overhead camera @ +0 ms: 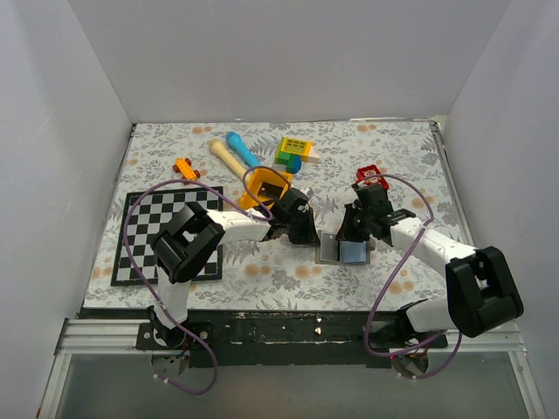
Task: Put the credit cards into the card holder
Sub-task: Insert the credit card into the card holder.
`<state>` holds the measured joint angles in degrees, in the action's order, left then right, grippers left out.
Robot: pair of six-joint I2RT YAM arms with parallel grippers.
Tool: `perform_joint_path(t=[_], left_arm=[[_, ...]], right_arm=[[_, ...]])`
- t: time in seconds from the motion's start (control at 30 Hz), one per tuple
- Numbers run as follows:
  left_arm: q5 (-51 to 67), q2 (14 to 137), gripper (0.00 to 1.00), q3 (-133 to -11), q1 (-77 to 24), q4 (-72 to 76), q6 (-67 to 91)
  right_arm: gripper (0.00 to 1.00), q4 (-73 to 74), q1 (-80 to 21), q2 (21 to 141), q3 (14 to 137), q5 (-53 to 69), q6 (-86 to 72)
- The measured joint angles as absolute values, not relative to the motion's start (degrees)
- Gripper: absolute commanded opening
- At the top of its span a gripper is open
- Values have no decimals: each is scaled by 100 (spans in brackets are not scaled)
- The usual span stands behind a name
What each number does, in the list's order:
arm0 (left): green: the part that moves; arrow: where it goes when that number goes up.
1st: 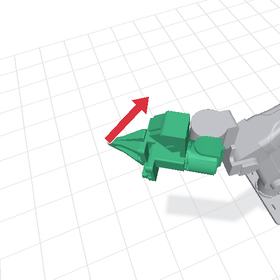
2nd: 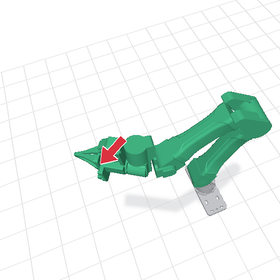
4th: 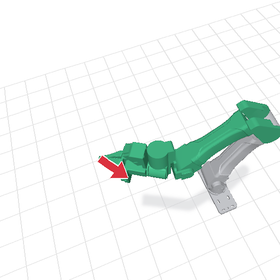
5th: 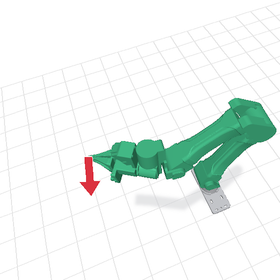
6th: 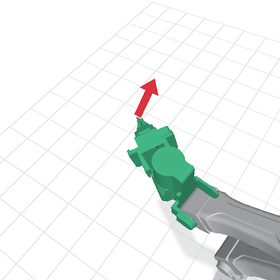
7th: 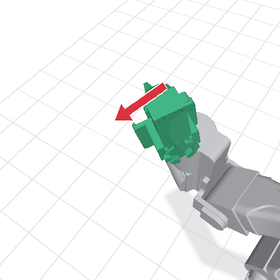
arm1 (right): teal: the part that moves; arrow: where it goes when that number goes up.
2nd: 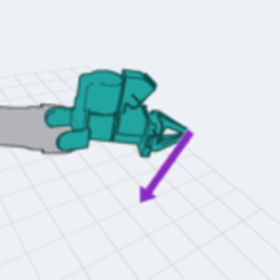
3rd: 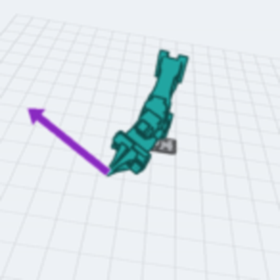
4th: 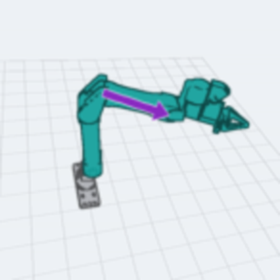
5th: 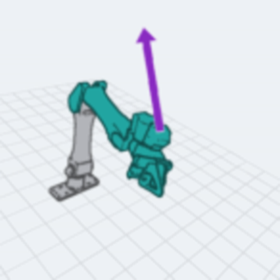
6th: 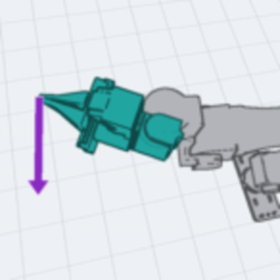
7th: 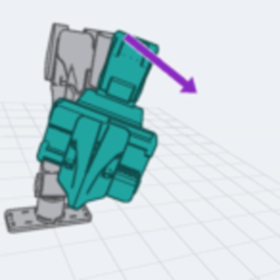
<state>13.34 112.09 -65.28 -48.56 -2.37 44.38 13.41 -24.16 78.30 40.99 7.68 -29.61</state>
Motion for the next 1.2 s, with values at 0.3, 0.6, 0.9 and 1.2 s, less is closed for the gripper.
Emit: perform_joint_path(t=[0.3,0.6,0.9,1.2], left_arm=[[1334,11207,0,-6523,-4856,-231,4438],[1334,11207,0,-6521,-4856,-226,4438],[1334,11209,0,-6521,-4856,-226,4438],[1337,11207,0,-6521,-4858,-226,4438]], right_arm=[[1,1651,-2418,7819,4099,596,-2958],[1,1664,-2418,8058,4091,572,-2958],[1,1708,-2418,8221,4093,464,-2961],[1,1584,-2429,8394,4095,650,-2980]])
